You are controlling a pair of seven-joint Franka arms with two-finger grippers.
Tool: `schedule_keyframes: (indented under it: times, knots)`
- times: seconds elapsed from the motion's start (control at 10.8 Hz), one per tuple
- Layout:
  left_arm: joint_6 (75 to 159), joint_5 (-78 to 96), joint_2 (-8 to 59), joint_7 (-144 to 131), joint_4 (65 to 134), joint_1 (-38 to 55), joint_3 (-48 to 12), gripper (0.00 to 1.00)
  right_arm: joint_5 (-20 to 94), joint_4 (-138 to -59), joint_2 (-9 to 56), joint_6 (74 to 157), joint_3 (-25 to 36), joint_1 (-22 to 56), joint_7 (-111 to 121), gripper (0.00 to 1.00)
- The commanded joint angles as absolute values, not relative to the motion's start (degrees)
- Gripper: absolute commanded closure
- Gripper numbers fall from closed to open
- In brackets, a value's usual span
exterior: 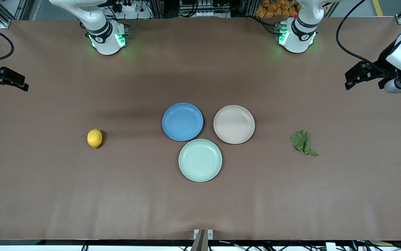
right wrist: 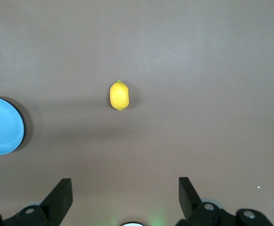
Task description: Pick lemon and lettuce from blue and beige plates
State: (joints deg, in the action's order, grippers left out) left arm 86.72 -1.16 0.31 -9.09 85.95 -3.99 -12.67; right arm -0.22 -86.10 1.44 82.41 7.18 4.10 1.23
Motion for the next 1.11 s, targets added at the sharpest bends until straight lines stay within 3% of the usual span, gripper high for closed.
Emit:
schedule_keyframes:
  times: [0.0,1.02]
  knots:
    - [85.9,-0.3,-0.2,-7.6,86.0,-4.3,-12.7,0.0,-1.1,-85.3,1.5,81.7,6.3,3.5,1.5,0.0]
    - [85.9,0.0,0.0,-7.6,85.9,-4.3,-12.6,0.0,-0.4,-85.3,1.7,84.6,6.4,3.4,1.7,0.0]
